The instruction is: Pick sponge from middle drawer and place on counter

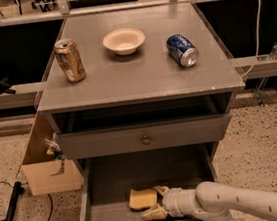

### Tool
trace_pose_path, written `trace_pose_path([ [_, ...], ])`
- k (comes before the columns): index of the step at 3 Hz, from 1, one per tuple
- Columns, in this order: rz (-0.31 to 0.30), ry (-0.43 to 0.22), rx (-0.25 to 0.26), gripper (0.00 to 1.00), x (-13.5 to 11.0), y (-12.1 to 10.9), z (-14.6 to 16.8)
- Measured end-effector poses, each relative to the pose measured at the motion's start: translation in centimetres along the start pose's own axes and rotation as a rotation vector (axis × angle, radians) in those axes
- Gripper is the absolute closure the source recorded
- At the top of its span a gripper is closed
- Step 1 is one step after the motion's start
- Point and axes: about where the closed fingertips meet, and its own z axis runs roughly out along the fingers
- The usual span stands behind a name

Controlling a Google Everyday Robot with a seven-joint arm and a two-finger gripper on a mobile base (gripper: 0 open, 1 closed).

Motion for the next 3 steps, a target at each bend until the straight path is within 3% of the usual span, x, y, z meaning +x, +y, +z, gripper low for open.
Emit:
trace_pose_path([
  [3,0.0,0.0,0.0,0.93,0.0,0.01,0.01],
])
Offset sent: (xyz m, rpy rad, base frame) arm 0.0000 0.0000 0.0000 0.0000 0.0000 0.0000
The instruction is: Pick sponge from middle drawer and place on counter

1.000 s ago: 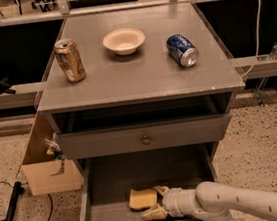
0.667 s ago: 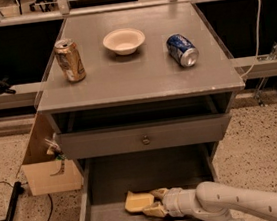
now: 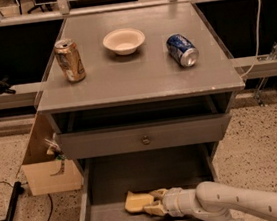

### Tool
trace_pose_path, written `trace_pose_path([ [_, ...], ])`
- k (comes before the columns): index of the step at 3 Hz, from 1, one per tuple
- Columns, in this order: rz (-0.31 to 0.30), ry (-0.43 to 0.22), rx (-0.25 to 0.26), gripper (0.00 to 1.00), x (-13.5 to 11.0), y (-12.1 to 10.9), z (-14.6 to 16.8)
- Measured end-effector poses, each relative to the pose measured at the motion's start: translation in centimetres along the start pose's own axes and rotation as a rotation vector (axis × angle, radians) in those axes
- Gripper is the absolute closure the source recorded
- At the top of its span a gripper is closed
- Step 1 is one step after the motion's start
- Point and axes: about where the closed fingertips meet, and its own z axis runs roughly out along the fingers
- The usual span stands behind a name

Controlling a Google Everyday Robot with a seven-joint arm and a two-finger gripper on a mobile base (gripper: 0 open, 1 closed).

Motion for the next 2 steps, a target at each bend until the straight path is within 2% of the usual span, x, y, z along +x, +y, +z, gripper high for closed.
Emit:
trace_pose_path([
  [1,0.0,0.0,0.0,1.0,0.0,0.0,0.0],
  [2,0.009,0.004,-0.004,1.0,0.02,-0.06,0.09],
])
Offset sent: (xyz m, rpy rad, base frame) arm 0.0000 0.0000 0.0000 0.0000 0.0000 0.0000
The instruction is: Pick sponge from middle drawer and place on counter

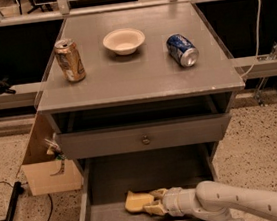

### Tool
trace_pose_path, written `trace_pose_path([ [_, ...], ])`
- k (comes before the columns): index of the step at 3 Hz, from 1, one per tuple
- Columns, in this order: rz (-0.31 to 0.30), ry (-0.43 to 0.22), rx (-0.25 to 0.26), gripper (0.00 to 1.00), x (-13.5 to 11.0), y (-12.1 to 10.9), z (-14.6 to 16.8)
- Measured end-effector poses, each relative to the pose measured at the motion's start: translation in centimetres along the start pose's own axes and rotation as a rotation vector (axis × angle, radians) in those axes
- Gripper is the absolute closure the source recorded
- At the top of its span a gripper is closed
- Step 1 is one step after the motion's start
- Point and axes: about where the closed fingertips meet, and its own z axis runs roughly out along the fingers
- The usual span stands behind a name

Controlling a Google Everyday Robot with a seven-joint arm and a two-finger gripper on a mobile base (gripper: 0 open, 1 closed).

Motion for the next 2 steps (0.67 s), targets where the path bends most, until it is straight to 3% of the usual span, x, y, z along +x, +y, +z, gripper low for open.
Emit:
trace_pose_path([
  [1,0.024,0.01,-0.009,1.0,0.1,-0.1,0.2],
  [2,0.09,0.019,-0.017,1.0,-1.0,-2.0,-0.6],
])
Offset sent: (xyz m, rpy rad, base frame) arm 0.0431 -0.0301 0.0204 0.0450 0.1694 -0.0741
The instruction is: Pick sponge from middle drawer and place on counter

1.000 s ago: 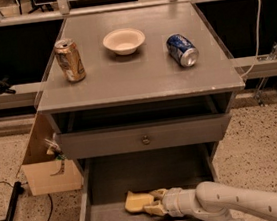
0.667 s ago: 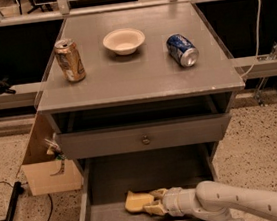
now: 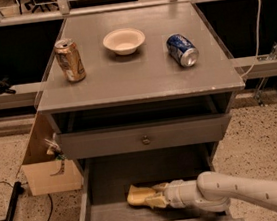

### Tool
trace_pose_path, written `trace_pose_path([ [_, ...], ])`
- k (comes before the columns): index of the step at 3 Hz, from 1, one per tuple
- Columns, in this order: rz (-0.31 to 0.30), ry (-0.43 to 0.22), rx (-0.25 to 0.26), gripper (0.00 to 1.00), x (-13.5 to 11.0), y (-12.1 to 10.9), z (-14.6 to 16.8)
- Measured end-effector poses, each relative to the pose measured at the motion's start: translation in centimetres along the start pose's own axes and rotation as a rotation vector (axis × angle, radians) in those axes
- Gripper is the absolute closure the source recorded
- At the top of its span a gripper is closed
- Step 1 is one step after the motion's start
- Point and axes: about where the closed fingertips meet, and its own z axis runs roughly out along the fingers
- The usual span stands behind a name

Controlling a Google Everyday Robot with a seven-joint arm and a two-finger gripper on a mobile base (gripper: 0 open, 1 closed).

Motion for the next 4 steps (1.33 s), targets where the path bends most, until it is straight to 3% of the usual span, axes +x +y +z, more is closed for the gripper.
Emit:
trace_pose_path([
  [1,0.056,-0.047,0.031,1.0,-4.8,-3.8,-5.6],
  [3,0.069,-0.046,0.059,1.0,-4.0,-3.7,-7.3],
  [4,0.042,-0.097,0.166,1.0,-4.7,-3.4,-13.1],
])
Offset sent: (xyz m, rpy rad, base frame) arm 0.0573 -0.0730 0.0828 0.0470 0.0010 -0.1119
